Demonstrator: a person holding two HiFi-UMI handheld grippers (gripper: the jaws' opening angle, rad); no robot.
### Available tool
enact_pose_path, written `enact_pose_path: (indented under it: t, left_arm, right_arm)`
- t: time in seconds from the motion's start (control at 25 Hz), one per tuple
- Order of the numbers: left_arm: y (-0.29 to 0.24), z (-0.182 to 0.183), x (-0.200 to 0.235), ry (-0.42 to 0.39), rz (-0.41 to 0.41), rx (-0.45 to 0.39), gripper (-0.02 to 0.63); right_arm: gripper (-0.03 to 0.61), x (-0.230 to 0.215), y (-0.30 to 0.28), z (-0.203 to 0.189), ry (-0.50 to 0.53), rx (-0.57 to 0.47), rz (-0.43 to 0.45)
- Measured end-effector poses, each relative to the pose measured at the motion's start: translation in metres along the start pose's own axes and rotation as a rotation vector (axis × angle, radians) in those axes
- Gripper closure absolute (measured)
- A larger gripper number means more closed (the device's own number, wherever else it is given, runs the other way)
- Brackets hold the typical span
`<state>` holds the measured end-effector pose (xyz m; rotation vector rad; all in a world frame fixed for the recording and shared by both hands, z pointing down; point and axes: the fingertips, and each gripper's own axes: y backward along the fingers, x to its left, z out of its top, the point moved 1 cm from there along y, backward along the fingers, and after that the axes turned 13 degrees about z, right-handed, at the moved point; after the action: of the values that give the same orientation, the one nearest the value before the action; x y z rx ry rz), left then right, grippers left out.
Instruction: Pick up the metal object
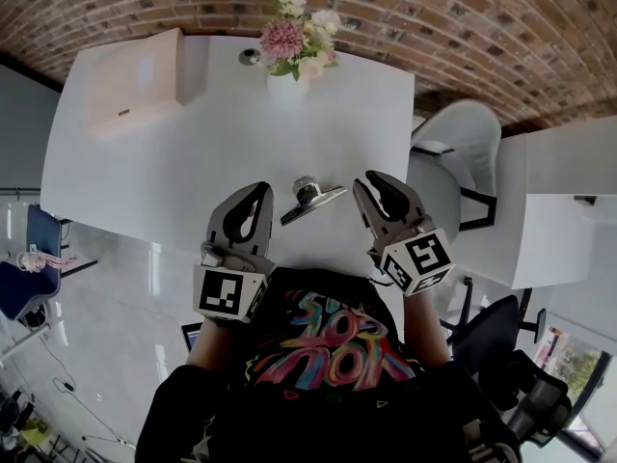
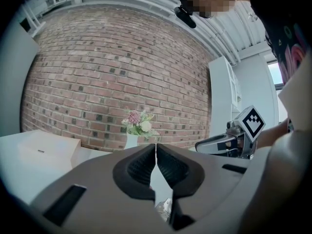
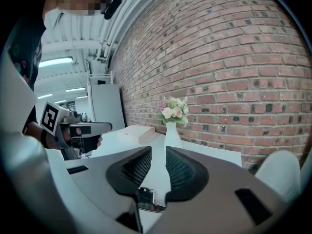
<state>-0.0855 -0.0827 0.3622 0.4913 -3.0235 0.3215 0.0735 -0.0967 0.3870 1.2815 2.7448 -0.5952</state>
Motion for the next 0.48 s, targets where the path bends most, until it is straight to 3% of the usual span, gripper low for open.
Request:
enact_pose_path:
  t: [0.48]
  left_arm:
    - [0.008,-0.017,0.011,0.011,0.036,0.053,0.583]
  right_arm:
    - [0.382,0.01,-0.038,-0.021,0.055,0.08,0.171]
